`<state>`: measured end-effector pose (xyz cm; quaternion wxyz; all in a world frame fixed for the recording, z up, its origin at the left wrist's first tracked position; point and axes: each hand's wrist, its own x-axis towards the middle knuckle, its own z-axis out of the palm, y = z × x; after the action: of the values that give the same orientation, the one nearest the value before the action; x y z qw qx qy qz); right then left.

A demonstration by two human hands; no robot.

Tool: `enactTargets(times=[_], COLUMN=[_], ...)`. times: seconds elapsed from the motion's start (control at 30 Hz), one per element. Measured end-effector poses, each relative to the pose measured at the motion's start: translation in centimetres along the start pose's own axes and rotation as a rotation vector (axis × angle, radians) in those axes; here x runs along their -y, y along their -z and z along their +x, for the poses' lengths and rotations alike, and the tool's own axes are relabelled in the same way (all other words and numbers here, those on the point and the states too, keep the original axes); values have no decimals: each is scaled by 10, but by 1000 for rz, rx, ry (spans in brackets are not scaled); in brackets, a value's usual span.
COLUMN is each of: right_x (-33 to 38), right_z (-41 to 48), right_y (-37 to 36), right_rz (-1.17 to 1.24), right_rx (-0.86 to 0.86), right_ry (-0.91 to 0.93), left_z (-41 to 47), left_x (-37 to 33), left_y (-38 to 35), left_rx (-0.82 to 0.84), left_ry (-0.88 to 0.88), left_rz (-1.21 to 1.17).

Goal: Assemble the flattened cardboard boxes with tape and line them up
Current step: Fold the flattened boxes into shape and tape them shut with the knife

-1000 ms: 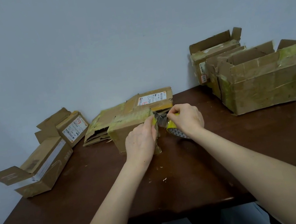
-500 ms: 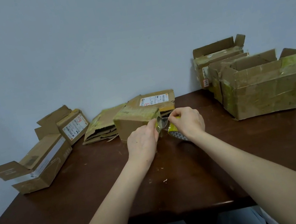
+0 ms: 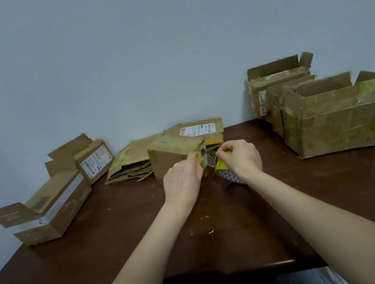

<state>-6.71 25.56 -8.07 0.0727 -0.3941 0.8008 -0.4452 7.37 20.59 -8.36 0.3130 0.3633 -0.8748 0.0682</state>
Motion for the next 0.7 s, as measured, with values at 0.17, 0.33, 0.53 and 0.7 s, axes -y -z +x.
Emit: enactTargets(times=[0.17, 0.33, 0.53, 0.7], right_x=[-1, -1, -1, 2], right_z=[3, 5, 5, 4], right_y=[2, 4, 4, 3], right_rz=[-51, -93, -95, -115], right_rx=[4, -3, 4, 23], right_ry=[13, 7, -10, 3], left_z=[-10, -6, -3, 0], left_x=[5, -3, -3, -3], left_y=[5, 1, -7, -9], left_rx=[-113, -96, -23, -5], left_ry=[-80, -77, -30, -46], left_rz=[-76, -110, -76, -30])
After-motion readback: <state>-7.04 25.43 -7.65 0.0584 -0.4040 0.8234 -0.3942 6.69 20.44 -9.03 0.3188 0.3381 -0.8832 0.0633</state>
